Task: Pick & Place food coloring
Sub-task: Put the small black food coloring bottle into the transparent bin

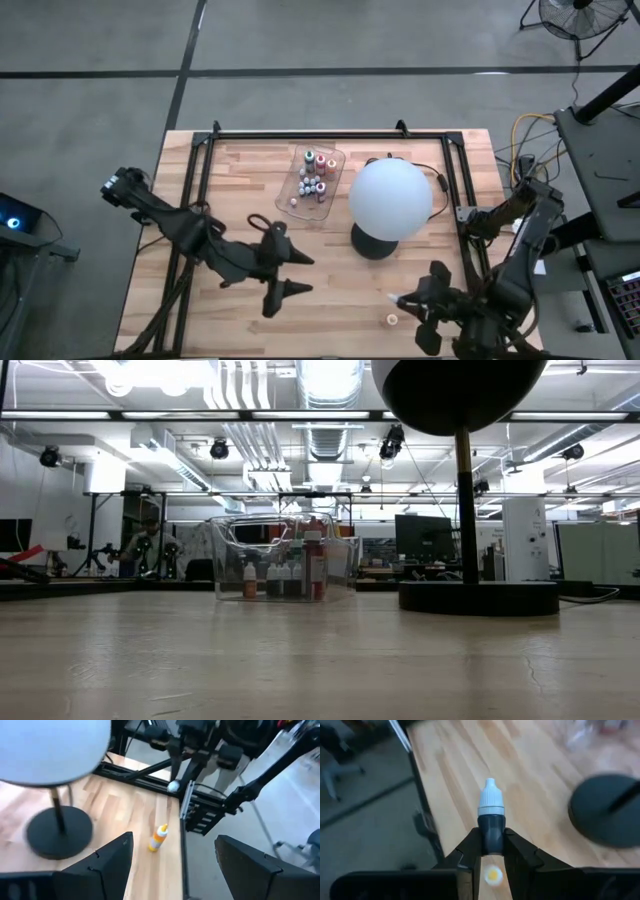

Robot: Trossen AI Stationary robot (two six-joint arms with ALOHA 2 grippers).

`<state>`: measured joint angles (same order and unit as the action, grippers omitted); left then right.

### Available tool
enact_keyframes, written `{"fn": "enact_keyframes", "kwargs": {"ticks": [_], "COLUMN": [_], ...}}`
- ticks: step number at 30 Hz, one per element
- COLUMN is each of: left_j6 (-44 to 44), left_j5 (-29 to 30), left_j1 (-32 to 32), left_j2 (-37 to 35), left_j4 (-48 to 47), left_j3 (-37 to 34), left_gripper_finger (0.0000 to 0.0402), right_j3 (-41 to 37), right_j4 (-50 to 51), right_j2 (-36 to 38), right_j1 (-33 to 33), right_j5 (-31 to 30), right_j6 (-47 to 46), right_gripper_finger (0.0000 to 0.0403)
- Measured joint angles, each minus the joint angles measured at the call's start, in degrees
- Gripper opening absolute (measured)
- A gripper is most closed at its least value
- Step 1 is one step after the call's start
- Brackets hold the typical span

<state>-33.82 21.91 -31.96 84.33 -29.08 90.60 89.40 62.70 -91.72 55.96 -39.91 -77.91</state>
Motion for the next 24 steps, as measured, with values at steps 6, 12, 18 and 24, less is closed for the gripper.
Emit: {"fn": "enact_keyframes", "kwargs": {"ticks": [6, 12, 18, 24], "left_j6": [2.89, 5.26, 5.25, 5.66], "left_j5": [0.02, -0.42, -2.9, -4.51], "left_j1": [0.01, 0.01, 0.01, 0.01], "left_j2": [0.04, 0.1, 1.08, 3.67], "left_j4": [-9.45, -11.0, -11.01, -7.47], "left_j3": [9.61, 11.86, 10.59, 10.59], "left_gripper_finger": [0.0251, 0.0251, 0.0251, 0.0251], "right_j3": [9.21, 19.82, 30.03, 36.8], "right_j4": [-0.37, -0.38, -0.26, -0.31], "right_j2": [-2.55, -8.38, -13.7, -18.51], "right_j1": [-3.48, -7.02, -9.43, -11.28], "right_j5": [-4.0, -4.05, -5.16, -5.26], "right_j6": [7.52, 16.82, 23.33, 28.85], "right_gripper_finger": [0.0054, 0.0054, 0.0054, 0.0054]}}
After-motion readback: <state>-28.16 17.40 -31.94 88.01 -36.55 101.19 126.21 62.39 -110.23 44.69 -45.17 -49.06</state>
